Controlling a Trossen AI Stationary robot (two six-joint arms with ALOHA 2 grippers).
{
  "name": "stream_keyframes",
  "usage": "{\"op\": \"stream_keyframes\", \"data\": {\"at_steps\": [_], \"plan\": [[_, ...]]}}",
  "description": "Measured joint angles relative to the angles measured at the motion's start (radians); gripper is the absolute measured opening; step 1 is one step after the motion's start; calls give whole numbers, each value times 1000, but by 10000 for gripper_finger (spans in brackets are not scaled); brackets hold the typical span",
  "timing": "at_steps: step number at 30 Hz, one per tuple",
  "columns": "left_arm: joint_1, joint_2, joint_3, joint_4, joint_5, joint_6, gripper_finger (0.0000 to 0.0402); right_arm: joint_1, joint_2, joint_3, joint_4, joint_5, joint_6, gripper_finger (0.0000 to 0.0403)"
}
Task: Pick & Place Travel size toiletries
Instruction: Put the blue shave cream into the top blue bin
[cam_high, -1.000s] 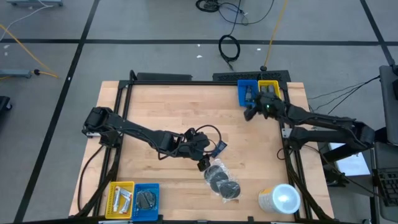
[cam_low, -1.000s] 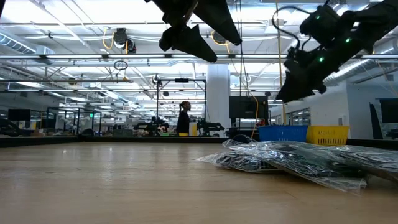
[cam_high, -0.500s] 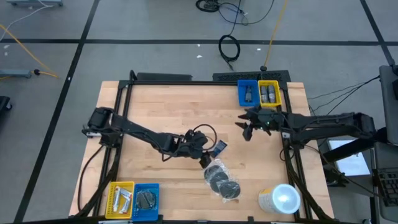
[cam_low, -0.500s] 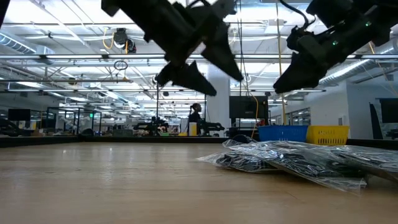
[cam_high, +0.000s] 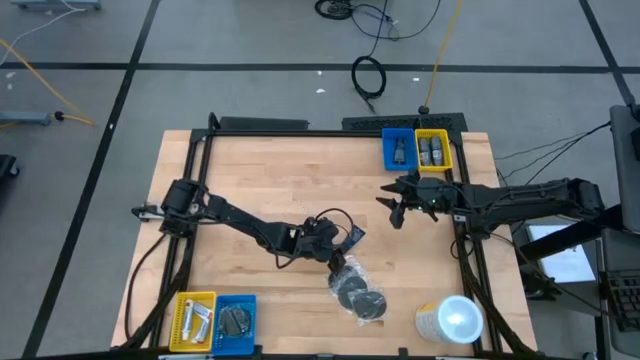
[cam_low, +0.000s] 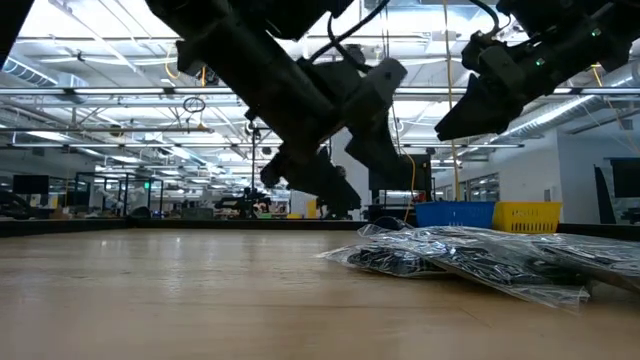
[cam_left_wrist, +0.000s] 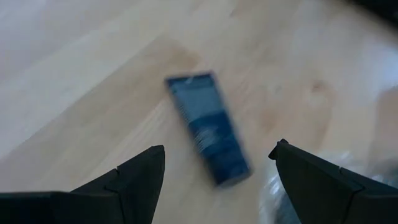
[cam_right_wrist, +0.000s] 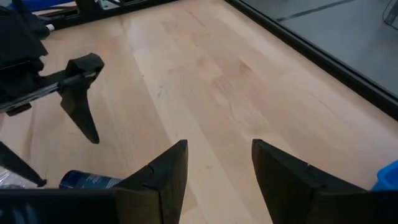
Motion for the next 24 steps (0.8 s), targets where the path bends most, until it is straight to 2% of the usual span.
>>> {"op": "stream_keyframes", "data": {"at_steps": [4,9,16,24], "plan": [[0,18,-1,4,-34,-1,296,0,0,0,8,0,-2,170],[0,51,3,62,-32,-7,296,0,0,0,11,0,-2,170],[0,73,1,40,-45,-6,296,0,0,0,28,0,-7,170],[0,125,2,89,-43,0,296,0,1,0,28,0,-7,170]]}}
